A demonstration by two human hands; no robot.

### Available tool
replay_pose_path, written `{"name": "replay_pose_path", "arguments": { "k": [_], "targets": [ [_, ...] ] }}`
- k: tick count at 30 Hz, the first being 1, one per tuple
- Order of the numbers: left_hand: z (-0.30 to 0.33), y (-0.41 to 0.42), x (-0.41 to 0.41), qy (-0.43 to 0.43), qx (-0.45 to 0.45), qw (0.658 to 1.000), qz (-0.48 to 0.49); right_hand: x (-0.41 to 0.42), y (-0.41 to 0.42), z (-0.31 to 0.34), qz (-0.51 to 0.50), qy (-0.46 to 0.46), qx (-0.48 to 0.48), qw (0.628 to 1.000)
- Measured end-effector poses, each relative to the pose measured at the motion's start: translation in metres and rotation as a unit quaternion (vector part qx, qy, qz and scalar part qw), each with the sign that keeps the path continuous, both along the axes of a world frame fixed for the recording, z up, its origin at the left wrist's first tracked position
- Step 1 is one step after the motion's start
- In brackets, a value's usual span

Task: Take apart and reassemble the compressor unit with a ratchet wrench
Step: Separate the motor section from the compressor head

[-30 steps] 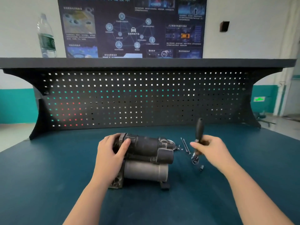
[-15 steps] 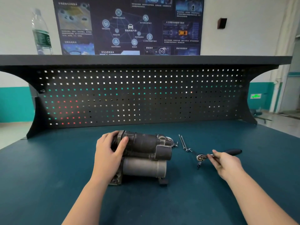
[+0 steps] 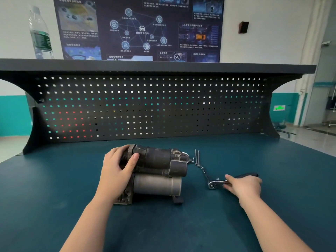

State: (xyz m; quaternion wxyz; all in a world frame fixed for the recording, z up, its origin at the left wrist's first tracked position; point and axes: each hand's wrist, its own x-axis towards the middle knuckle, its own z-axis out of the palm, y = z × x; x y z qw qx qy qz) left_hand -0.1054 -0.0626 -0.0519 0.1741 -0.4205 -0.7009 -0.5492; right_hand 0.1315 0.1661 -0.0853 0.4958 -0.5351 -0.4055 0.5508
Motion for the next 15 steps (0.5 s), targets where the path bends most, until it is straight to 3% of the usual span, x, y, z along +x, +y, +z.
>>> {"name": "replay_pose_path", "arguments": {
  "k": [6,8,10,12,15],
  "targets": [
    [-0.001,0.000,0.000,-0.012,0.019,1.000,-0.001,0.003,0.002,0.003,0.058,-0.010,-0.055,0.997],
    [0.000,0.000,0.000,-0.021,0.033,0.999,-0.004,0.001,-0.010,0.013,0.050,-0.095,0.027,0.994],
    [-0.001,0.000,0.000,-0.021,0.037,0.999,-0.005,-0.008,-0.032,0.033,0.080,-0.169,0.207,0.960],
    [-0.003,0.001,-0.001,-0.013,0.035,0.999,-0.006,-0.024,-0.061,0.058,0.208,-0.211,0.395,0.870],
    [-0.007,0.003,-0.002,0.006,0.022,1.000,-0.004,-0.068,-0.091,0.085,0.355,-0.414,0.527,0.652]
  ]
}}
